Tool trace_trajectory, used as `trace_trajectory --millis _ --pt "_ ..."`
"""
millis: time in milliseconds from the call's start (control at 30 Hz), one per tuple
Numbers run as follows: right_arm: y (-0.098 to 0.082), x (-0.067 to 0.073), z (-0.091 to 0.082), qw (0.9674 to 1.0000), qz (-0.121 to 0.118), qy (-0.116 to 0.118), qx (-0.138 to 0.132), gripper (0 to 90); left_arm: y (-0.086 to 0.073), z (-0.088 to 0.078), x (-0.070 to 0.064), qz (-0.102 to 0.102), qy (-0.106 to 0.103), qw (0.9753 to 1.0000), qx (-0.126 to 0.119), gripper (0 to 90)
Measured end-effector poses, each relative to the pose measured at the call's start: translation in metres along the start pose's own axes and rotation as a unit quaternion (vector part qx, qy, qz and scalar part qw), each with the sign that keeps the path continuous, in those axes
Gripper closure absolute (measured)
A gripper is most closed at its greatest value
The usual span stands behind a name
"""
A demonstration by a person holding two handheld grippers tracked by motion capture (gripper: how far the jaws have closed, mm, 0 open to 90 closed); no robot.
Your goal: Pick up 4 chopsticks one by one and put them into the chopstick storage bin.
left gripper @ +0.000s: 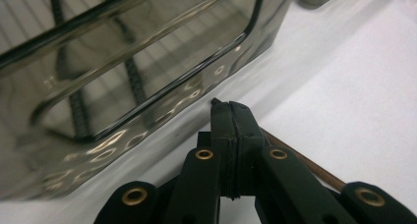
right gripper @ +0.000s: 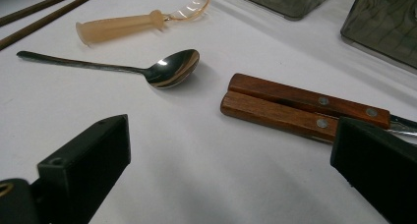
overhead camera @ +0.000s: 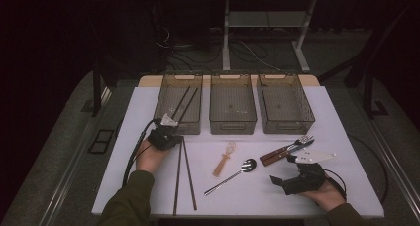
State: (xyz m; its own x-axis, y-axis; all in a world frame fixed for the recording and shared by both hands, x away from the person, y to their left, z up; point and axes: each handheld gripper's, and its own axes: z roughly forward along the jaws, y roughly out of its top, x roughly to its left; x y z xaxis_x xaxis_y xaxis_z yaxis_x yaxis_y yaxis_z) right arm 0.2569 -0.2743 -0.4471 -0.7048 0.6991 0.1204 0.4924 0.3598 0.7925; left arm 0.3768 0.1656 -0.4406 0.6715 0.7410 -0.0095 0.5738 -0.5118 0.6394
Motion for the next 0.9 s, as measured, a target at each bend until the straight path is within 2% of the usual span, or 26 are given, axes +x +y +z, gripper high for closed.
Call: trace_trajectory --millis 100,133,467,667,767,900 --pt "0.0 0.0 0.0 1.0 -0.001 0.001 -0.001 1.4 0.002 0.002 -0.004 0.001 -0.001 1.0 -0.002 89.5" --pt "0.0 0.0 0.0 1.0 -0.001 0.001 -0.001 1.4 0.003 0.003 -0.003 0.009 -0.003 1.0 0.0 89.5" --pt "0.0 0.0 -0.001 1.0 -0.001 0.001 -0.001 1.4 0.004 0.002 -0.007 0.008 -0.008 0.9999 -0.002 88.7" --pt "0.0 0.0 -0.001 1.0 -0.001 0.001 -0.001 1.4 0.005 -0.01 -0.011 -0.002 -0.011 0.9997 -0.019 78.3" --pt "0.0 0.0 -0.001 1.0 -0.001 0.001 -0.001 1.4 0.006 -0.011 -0.015 -0.012 -0.015 0.9996 -0.02 74.4" --pt "0.0 0.0 -0.001 1.0 -0.001 0.001 -0.001 1.4 0.005 -0.006 -0.018 -0.01 -0.005 0.9999 -0.005 71.6"
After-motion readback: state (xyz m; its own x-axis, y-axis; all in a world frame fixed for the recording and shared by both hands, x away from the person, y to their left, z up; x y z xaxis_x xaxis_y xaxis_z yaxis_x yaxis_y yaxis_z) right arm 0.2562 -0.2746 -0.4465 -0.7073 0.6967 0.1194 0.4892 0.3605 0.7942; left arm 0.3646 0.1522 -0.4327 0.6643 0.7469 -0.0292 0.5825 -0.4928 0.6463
